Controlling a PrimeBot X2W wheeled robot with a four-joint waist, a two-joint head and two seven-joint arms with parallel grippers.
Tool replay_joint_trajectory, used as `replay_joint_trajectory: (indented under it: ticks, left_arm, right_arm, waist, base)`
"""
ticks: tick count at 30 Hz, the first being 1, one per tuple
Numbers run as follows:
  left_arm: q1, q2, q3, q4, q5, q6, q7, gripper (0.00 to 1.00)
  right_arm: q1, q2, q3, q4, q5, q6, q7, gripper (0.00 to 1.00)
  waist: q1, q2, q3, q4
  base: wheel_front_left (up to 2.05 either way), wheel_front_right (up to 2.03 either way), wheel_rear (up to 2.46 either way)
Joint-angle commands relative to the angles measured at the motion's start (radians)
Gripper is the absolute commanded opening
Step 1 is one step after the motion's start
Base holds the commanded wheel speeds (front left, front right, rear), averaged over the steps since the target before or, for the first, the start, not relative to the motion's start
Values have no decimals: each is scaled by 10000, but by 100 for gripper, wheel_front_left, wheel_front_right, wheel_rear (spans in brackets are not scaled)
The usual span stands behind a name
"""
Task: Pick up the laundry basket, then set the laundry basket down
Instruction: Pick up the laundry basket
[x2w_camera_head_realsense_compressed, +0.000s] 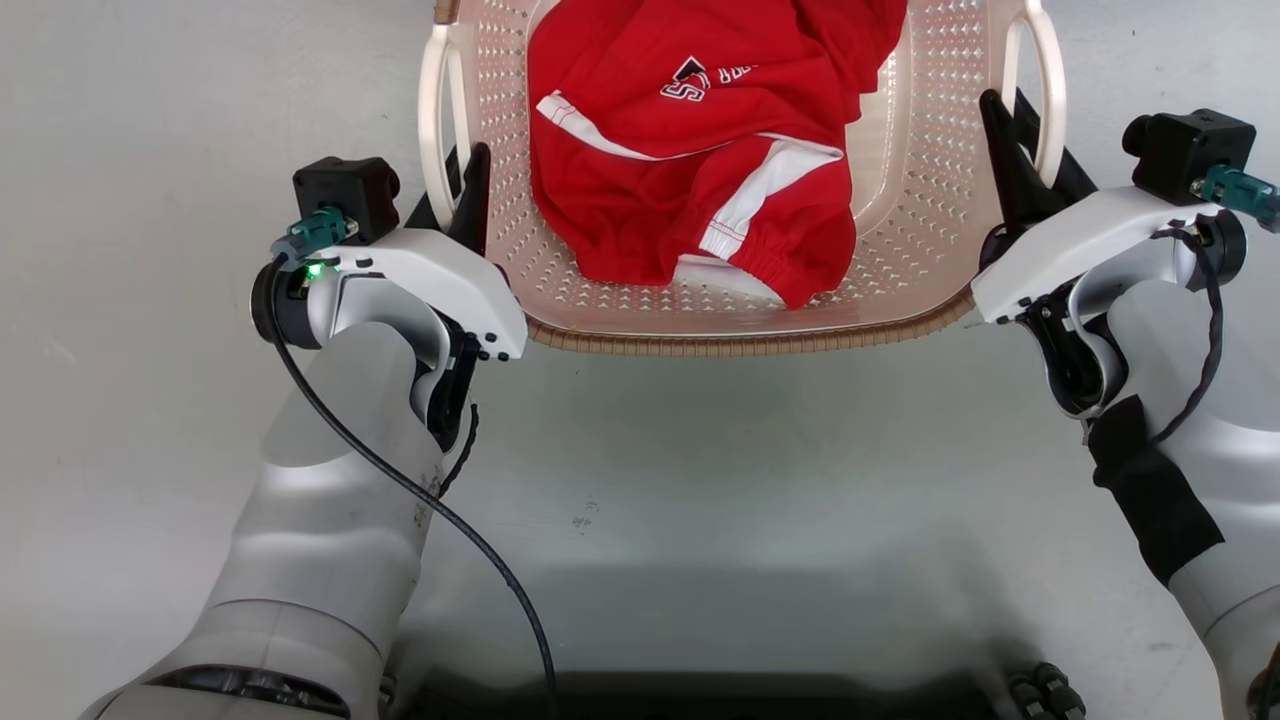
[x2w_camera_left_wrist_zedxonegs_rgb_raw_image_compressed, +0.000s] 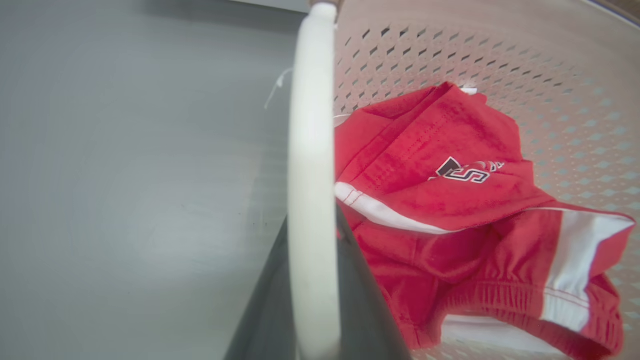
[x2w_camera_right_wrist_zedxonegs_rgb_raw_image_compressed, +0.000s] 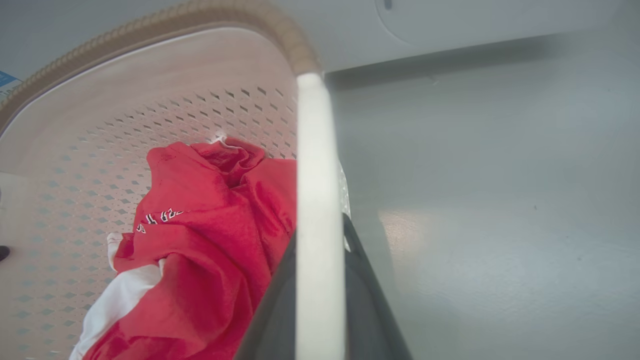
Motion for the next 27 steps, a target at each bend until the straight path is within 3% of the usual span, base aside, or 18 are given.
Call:
replay_joint_trajectory:
  ticks: [1,10,20,27]
  left_arm:
    - [336,841,313,179,27,179,26,0]
    - [389,897,319,742,140,168,26,0]
    - [615,980,268,1305,109,122,26,0]
    - [926,1090,202,1551,-28,88,408,0]
  right_arm:
    - [353,-264,49,181,-47,-25,-49,0]
    - [144,-264,458,1227,226,-25,-49,0]
    - [-134,-264,1771,2342,1318,-25,-19,0]
    - [-231,-264,2639,2966,2054,-25,671,0]
  waist:
    - [0,0,-29,-12]
    - [0,0,-399,-112]
    - [0,0,-1087,-236]
    - [0,0,-1713,-328]
  base:
    - [0,0,0]
    - [0,0,0]
    - [0,0,0]
    - [0,0,0]
